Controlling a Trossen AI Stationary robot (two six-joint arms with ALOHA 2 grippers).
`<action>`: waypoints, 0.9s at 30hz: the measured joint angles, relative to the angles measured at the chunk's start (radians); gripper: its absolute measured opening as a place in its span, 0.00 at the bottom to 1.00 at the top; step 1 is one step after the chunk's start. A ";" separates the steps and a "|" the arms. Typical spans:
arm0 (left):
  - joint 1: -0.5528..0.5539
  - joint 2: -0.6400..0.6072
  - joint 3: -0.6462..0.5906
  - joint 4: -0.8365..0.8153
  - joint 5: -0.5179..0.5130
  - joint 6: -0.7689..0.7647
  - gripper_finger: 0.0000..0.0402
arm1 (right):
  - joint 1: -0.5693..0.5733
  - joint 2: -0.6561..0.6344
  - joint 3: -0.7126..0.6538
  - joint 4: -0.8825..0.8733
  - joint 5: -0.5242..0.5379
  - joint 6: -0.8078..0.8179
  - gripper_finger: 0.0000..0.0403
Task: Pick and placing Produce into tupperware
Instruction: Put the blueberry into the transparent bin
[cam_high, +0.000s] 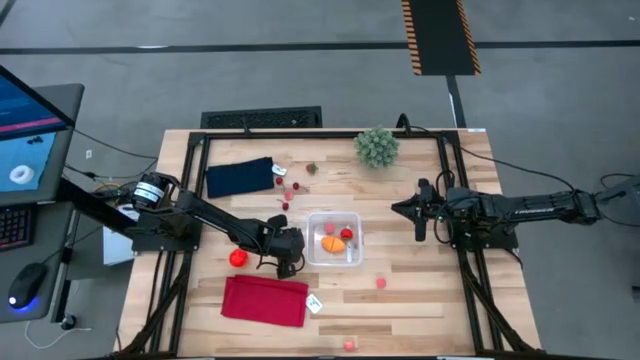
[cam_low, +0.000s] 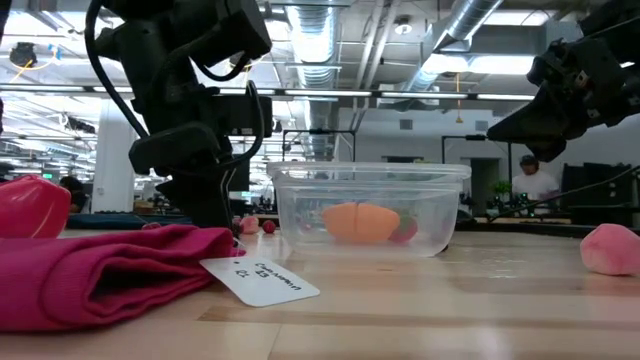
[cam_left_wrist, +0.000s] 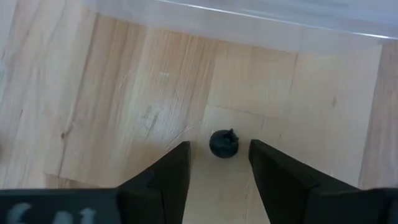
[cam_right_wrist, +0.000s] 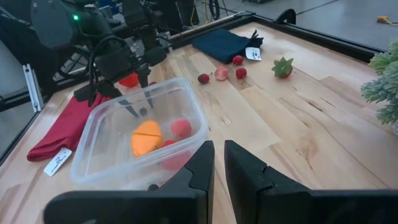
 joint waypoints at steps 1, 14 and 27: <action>0.000 0.000 0.000 0.000 0.001 0.000 0.39 | 0.000 0.000 0.000 0.000 0.000 0.000 0.15; -0.001 0.002 0.000 0.004 0.001 0.014 0.12 | 0.000 0.000 0.000 -0.001 0.000 0.000 0.15; -0.030 -0.004 0.023 -0.092 0.009 0.011 0.12 | 0.000 0.000 0.000 -0.002 0.000 0.000 0.15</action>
